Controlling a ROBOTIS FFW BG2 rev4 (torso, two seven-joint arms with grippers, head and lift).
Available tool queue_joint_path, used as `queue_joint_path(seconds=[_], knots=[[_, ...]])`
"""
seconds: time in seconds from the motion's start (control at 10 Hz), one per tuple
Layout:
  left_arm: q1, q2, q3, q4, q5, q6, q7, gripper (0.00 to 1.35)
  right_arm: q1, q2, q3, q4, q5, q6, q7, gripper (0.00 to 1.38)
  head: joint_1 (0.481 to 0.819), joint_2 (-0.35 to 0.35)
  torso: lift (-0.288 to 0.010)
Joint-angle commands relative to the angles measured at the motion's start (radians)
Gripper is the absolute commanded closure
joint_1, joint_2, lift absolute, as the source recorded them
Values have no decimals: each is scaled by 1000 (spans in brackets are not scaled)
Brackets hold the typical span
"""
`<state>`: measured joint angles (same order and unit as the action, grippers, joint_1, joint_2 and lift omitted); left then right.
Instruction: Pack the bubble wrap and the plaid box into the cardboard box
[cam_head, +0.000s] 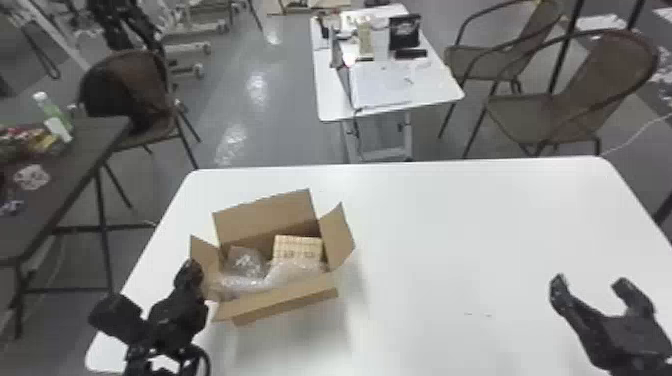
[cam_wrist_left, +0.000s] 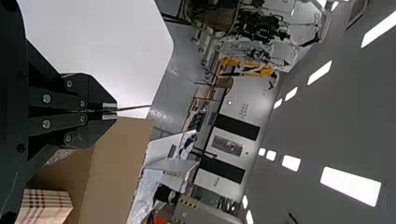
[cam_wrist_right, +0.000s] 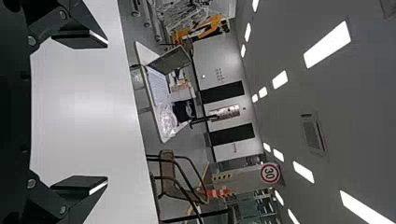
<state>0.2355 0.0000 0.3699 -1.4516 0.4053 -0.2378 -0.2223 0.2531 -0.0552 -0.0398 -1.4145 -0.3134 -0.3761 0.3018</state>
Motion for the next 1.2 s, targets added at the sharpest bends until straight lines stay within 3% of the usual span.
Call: queue_joint_path(seconds=[0.0,0.1,0.2,0.3,0.4,0.5,0.6,0.9,1.1], knots=[[1,-3,-48,63,64,-136,63,1125,-2,0,0,2,-4,8,5,249,695,214,-18],[-2,-3,-103,120,135,-215,124,1125,-5,-2,0,3,-7,14,13,249,695,223,-18],[-7,-3,-201,189,230,-359,221,1125,-8,-3,1,5,-7,17,19,249,695,232,-18],[-19,-3,-339,255,352,-528,353,1125,-9,-3,1,5,-10,25,25,249,695,234,-18],[-58,-3,-470,343,468,-704,439,1127,-12,-5,1,6,-15,39,37,249,695,232,-18],[-94,23,-540,410,535,-822,459,1125,-21,-5,5,14,-18,48,51,249,695,220,-18],[-110,41,-574,424,547,-877,512,1125,-26,-8,8,14,-18,62,57,249,695,217,-18],[-148,34,-554,461,504,-951,551,1125,-32,-9,9,6,-18,123,82,249,695,250,-18],[-177,21,-543,504,398,-1028,667,1125,-44,-14,17,8,-18,147,105,249,695,275,-18]])
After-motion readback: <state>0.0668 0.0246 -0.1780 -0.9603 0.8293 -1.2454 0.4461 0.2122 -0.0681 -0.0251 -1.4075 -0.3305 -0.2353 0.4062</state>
